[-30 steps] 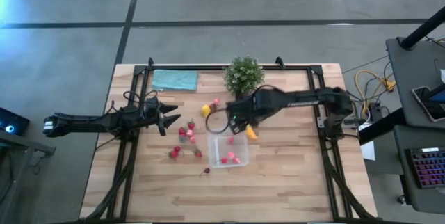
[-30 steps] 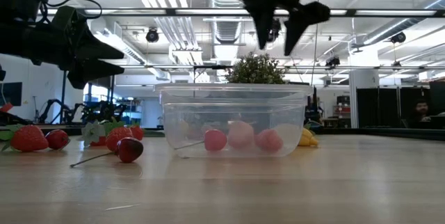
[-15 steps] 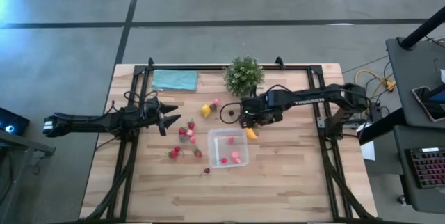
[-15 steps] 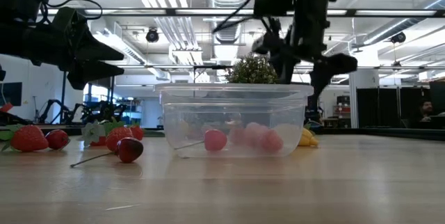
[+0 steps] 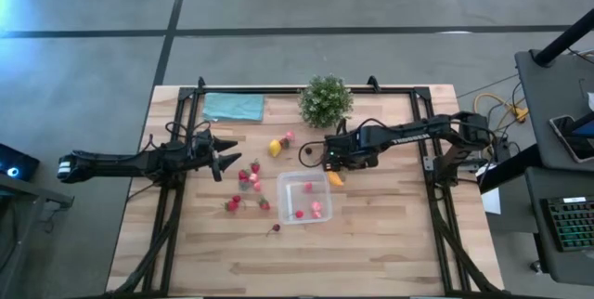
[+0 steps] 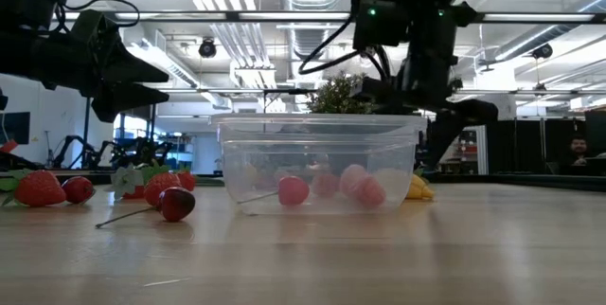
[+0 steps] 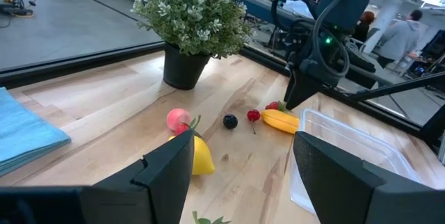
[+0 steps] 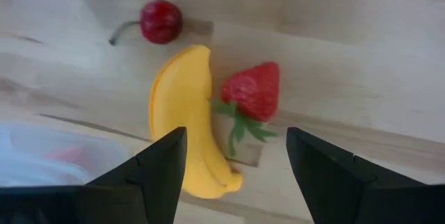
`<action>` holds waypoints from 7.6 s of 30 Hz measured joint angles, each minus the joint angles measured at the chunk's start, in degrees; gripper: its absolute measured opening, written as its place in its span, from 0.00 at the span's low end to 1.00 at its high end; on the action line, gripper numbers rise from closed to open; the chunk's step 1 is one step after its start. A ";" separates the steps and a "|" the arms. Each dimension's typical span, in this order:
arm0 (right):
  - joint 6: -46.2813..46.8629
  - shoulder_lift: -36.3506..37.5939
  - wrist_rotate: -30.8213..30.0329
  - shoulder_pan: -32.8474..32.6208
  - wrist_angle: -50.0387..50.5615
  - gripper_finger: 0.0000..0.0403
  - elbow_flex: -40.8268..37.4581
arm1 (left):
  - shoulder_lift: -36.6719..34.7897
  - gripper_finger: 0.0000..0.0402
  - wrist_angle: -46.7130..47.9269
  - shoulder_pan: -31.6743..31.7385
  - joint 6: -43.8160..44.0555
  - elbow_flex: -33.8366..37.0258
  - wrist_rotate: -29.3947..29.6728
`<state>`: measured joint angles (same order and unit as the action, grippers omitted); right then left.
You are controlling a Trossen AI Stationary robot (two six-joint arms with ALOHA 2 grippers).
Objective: Pick and placing Produce into tupperware
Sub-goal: Put the red strawberry into the transparent bin, then put the yellow banana into the transparent bin
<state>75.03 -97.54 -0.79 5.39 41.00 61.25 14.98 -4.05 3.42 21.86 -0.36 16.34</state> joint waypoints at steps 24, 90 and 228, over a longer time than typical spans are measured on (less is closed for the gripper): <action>2.25 -0.02 -4.27 0.68 -3.68 0.58 -4.29 | -0.05 0.58 0.00 -0.01 0.00 0.00 0.00; -2.99 5.91 -4.19 1.62 -5.28 0.35 -1.65 | 0.16 0.58 0.02 -0.01 0.00 0.01 0.00; -1.99 -9.51 7.67 1.70 -3.75 0.66 7.65 | 0.79 0.58 0.02 -0.01 0.01 0.02 0.00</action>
<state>73.03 -107.04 6.88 7.09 37.25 68.90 15.77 -4.04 3.40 21.87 -0.34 16.34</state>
